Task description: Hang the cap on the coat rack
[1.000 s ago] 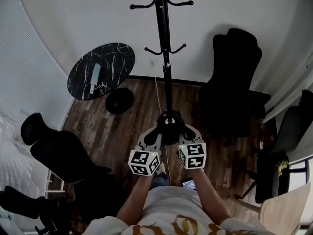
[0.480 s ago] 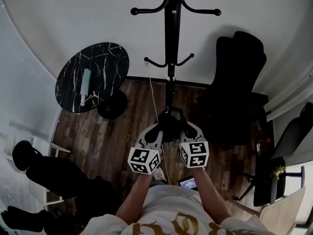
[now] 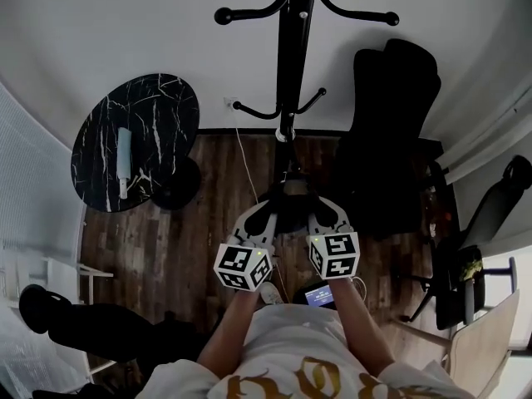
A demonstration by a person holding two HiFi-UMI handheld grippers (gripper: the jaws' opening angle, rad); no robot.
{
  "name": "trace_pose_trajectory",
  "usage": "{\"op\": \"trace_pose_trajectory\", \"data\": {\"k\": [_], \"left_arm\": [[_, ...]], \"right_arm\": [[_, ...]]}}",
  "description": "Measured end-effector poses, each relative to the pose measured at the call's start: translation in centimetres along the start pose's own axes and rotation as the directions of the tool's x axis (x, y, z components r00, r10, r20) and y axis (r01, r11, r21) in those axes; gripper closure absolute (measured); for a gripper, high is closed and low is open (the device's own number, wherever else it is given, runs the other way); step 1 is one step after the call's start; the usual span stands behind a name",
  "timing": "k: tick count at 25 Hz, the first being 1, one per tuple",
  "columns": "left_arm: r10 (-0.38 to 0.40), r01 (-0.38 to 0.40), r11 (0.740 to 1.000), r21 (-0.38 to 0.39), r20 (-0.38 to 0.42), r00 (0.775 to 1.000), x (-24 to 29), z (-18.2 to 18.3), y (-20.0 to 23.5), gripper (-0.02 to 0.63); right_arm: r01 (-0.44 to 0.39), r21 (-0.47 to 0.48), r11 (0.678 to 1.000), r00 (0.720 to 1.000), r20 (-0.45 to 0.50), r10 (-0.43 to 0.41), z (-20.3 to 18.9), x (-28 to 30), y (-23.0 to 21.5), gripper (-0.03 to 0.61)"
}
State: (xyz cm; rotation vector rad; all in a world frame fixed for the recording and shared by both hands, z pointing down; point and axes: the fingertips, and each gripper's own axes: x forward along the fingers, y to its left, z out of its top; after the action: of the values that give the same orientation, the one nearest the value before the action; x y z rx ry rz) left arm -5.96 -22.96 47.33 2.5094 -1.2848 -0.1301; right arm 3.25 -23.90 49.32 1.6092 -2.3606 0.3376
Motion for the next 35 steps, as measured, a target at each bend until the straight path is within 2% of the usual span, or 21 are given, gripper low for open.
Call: {"op": "trace_pose_trajectory", "data": {"k": [5, 10, 14, 20, 35], "left_arm": [[-0.025, 0.025, 1.000, 0.009, -0.012, 1.000, 0.8, 0.0, 0.2, 0.581], [-0.007, 0.007, 1.000, 0.012, -0.019, 1.000, 1.1, -0.3, 1.0, 0.581], [-0.005, 0.006, 1.000, 0.024, -0.025, 1.000, 1.9, -0.5, 1.3, 0.581], [0.003, -0.001, 0.999, 0.043, -0.032, 0.999, 2.4, -0.3, 1.4, 0.581], [0.022, -0.020, 0.999, 0.030, -0.054, 0.998, 3.9, -1.1, 2.1, 0.581]], "right_arm": [[0.025, 0.014, 1.000, 1.000, 0.004, -0.025, 0.1, 0.5, -0.6, 0.540], [-0.001, -0.002, 1.000, 1.000, 0.000, 0.001, -0.3, 1.2, -0.5, 0.540], [-0.004, 0.033, 0.999, 1.000, 0.005, 0.004, -0.4, 2.0, -1.0, 0.540], [-0.016, 0.038, 0.999, 1.000, 0.013, 0.016, -0.1, 2.6, -1.4, 0.540], [-0.045, 0.061, 0.997, 0.999, -0.006, 0.045, -1.0, 4.4, -2.6, 0.538]]}}
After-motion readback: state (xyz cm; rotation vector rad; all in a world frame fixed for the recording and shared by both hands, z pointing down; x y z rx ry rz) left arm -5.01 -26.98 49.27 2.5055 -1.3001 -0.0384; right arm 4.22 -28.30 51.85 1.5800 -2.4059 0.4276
